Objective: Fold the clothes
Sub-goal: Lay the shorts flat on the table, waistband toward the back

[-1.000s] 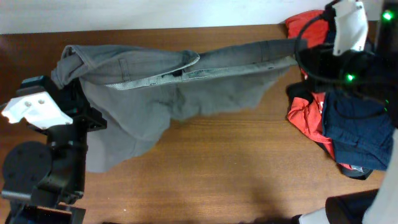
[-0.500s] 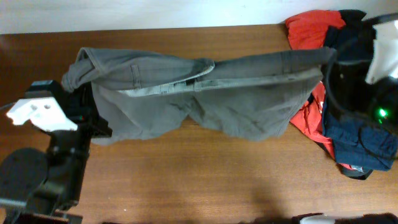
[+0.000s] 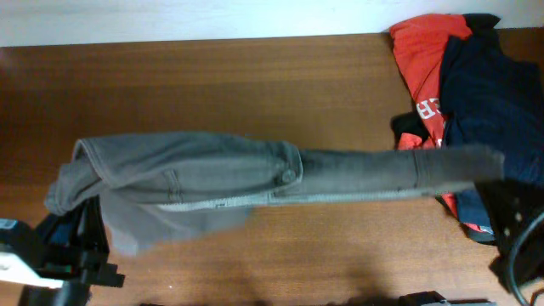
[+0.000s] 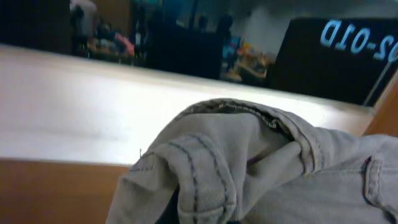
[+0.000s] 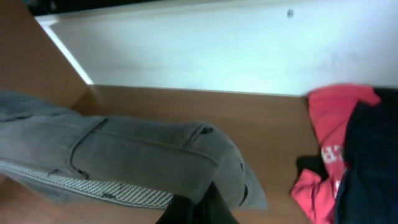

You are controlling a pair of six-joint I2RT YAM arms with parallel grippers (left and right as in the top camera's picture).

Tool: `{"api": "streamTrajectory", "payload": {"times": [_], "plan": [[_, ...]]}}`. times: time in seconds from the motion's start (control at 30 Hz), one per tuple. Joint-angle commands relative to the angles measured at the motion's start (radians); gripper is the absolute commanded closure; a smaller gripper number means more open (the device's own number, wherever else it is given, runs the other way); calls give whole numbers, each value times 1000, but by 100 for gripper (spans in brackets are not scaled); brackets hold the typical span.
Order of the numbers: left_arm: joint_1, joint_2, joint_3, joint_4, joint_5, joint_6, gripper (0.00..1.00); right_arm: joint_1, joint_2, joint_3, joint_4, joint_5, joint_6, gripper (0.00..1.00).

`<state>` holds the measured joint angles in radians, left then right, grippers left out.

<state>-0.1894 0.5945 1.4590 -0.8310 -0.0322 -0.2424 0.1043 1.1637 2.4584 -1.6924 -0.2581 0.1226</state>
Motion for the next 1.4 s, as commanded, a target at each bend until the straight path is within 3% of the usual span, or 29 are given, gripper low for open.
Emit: {"api": "streamTrajectory", "payload": {"times": [0.0,0.3,0.6,1.0,1.17,1.2,1.23,1.27,1.37], "plan": [[22,6,11,-49,-146,-57,99,-27,-23,-98,-6,132,51,96],[22,156,-110,-79,-146,-88,99,-27,109,-332,20,139,38,96],[22,531,-183,16,-147,-105,99,-26,482,-412,142,138,-19,96],[21,1111,-183,486,-139,-105,99,-26,969,-412,524,135,-40,96],[21,1304,-183,803,-140,-105,98,-26,1081,-412,766,135,-40,96],[22,1333,-183,881,-144,-105,77,-25,1093,-412,831,132,-40,86],[23,1355,-183,952,-149,-104,51,-24,1102,-412,885,131,-40,65],[23,1393,-183,1099,-158,-103,1,-21,1112,-412,976,131,-40,1],[23,1402,-180,1201,-158,-100,1,-19,1105,-410,1031,129,-40,1]]}}
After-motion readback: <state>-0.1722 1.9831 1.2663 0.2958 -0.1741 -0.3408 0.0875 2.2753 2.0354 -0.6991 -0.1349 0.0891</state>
